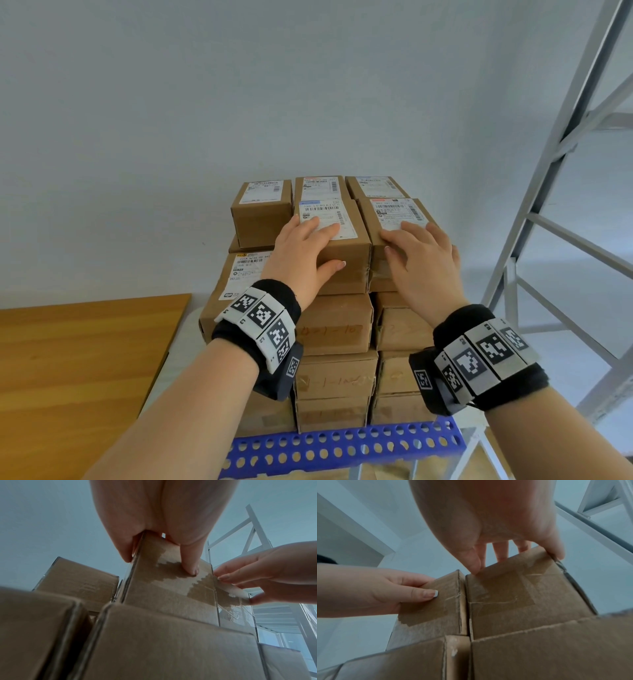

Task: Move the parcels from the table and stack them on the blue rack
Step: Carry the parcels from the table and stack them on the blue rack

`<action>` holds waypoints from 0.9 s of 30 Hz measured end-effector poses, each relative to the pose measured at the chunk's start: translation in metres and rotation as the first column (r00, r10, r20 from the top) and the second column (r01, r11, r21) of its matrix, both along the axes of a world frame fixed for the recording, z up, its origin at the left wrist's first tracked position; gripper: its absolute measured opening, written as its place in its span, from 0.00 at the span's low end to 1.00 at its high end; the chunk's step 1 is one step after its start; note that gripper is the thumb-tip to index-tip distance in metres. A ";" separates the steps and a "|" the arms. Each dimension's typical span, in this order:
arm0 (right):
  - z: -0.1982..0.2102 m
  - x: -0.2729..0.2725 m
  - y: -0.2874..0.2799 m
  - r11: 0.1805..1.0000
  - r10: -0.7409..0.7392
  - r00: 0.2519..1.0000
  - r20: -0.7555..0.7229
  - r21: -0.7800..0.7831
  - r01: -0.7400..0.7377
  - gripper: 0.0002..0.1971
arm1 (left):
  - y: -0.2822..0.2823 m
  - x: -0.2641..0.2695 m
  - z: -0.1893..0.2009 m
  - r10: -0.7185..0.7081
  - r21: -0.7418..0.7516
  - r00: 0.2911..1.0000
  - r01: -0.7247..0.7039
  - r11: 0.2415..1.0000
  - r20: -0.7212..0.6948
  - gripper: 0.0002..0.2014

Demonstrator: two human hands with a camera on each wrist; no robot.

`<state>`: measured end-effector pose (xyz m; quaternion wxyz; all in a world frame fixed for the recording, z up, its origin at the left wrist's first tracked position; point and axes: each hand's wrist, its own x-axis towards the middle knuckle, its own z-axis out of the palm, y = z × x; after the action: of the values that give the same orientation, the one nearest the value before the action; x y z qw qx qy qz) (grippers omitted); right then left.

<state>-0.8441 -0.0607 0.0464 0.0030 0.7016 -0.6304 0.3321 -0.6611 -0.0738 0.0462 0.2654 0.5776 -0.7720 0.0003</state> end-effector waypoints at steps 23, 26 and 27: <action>0.007 0.003 0.000 0.998 0.056 0.998 0.035 -0.038 -0.055 0.19 | 0.009 -0.005 0.017 -0.002 -0.069 0.990 0.012 0.998 0.144 0.28; 0.005 0.003 0.000 0.993 0.092 0.994 0.066 -0.077 -0.087 0.18 | 0.015 -0.010 0.018 -0.026 -0.075 0.991 0.036 0.997 0.134 0.24; 0.005 0.003 0.001 0.990 0.107 0.991 0.075 -0.094 -0.100 0.17 | 0.016 -0.011 0.019 -0.027 -0.071 0.991 0.037 0.997 0.133 0.23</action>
<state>-0.8408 -0.0598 0.0517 -0.0078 0.7187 -0.5770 0.3879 -0.6718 -0.0575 0.0651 0.2347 0.5538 -0.7964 0.0628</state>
